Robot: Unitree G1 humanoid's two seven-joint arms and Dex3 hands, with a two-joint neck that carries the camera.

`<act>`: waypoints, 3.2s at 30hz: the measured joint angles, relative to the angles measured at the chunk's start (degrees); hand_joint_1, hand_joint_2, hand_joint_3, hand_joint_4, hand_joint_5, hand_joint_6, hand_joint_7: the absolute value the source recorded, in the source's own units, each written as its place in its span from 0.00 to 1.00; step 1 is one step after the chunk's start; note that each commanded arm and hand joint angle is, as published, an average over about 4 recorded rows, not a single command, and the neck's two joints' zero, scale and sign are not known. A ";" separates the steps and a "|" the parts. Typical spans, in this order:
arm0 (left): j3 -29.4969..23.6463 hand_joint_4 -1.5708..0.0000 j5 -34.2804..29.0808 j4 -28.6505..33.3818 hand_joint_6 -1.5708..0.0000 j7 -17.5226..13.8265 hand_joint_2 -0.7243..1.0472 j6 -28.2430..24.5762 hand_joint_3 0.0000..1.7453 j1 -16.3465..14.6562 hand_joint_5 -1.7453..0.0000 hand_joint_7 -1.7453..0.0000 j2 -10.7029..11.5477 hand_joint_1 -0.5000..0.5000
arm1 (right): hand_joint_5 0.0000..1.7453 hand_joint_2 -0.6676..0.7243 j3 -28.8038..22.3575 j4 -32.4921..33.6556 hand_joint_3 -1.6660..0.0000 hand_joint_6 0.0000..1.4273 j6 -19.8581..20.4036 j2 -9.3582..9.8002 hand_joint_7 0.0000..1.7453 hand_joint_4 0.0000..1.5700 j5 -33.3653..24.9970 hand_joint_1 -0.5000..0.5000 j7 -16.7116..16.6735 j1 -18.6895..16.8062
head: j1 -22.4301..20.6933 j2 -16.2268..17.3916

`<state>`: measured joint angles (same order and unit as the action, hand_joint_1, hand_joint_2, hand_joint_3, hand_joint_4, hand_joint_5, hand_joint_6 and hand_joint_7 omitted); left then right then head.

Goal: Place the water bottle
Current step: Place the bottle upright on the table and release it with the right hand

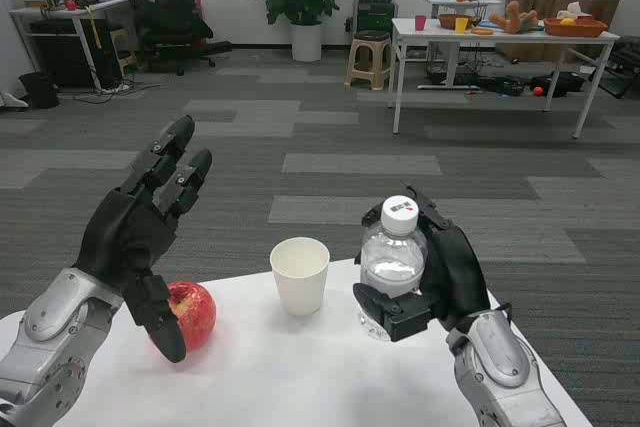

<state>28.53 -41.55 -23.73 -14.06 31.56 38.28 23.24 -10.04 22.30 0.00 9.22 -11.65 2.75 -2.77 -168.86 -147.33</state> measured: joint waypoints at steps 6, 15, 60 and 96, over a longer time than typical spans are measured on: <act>-0.76 1.00 -0.04 0.55 1.00 -0.02 0.05 -0.03 0.05 -1.05 1.00 1.00 0.22 0.00 | 0.83 0.45 -1.46 0.27 0.05 0.46 0.32 -0.23 0.88 0.40 -0.42 0.92 0.43 -2.22 | -0.44 0.41; -0.84 1.00 -0.04 0.60 1.00 -0.02 0.05 -0.03 0.05 -1.06 1.00 1.00 0.22 0.00 | 0.83 0.45 -1.39 0.21 0.05 0.47 0.32 -0.25 0.88 0.40 -0.44 0.92 0.47 -2.19 | -0.20 0.62; -0.86 1.00 -0.06 -0.96 1.00 -0.02 0.05 -0.07 0.05 -0.85 1.00 1.00 0.16 0.00 | 0.67 0.45 0.66 -16.41 0.05 0.17 6.61 1.62 0.92 0.13 2.30 0.96 7.06 0.68 | 0.88 3.52; -0.56 1.00 -0.14 -1.95 1.00 -0.03 0.05 -0.07 0.04 -0.18 1.00 1.00 0.15 0.00 | 0.00 0.55 0.55 -20.16 0.58 0.00 10.23 0.24 0.06 0.00 -9.13 0.57 13.19 -1.55 | 1.09 3.75</act>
<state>27.97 -41.69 -25.69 -14.08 31.49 38.10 23.39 -9.50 2.14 10.23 9.47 -20.78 15.94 -4.32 -167.78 -143.59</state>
